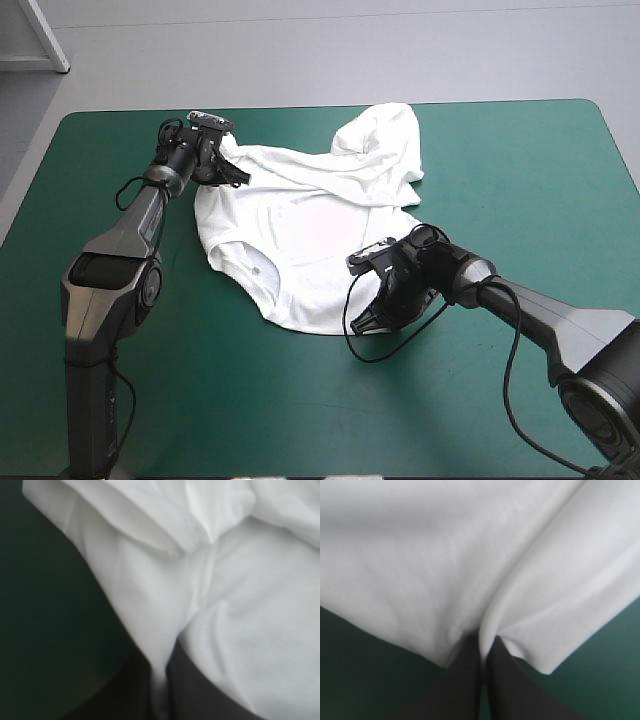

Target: Fold the cloth

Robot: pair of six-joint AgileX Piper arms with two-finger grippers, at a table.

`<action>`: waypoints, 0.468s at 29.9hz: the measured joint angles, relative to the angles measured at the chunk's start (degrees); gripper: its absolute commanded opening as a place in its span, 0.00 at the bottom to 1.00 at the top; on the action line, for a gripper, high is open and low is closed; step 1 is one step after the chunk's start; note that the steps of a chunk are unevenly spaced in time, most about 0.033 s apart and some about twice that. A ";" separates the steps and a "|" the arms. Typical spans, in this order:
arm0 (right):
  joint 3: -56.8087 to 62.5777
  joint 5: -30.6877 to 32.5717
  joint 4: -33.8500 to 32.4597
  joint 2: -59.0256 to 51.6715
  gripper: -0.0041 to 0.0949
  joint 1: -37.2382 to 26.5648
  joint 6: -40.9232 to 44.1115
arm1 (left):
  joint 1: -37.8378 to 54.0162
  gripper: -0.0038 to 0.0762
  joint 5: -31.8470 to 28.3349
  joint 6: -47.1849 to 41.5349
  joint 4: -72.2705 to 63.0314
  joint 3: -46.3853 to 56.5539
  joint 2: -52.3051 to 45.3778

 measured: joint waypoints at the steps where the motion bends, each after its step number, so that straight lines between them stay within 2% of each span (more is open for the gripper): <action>1: 0.22 -0.34 0.00 -0.28 0.03 0.00 0.00 | 0.00 0.08 0.00 0.00 0.00 0.00 0.00; 6: 0.52 -1.49 -2.83 -2.04 0.03 0.28 1.80 | 0.00 0.08 0.94 0.00 0.00 -0.14 -0.89; 10: -2.40 0.91 -13.93 -4.32 0.03 0.20 5.49 | 0.00 0.08 2.92 0.05 0.00 -2.66 -3.27; 14: -10.46 4.97 -22.49 -9.05 0.03 0.16 7.88 | 0.00 0.08 5.97 0.05 -0.52 -7.92 -7.53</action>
